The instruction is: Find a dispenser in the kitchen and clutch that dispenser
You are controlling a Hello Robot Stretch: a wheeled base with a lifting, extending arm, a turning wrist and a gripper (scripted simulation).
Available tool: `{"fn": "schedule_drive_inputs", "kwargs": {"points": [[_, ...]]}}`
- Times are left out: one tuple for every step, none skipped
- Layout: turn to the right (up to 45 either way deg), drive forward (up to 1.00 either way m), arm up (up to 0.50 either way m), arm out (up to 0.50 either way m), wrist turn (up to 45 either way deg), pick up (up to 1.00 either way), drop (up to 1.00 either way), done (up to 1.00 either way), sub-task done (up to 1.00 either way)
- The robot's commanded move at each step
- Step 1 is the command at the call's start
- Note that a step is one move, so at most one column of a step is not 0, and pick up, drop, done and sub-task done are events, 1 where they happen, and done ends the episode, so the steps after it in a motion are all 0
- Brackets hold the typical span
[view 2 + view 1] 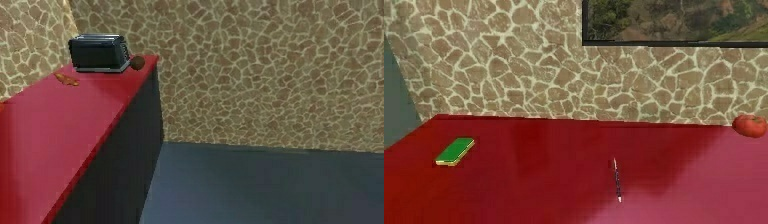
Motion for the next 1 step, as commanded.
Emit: {"fn": "schedule_drive_inputs", "kwargs": {"points": [[0.0, 0.05, 0.0, 0.0, 0.0, 0.0, 0.0, 0.0, 0.0]]}}
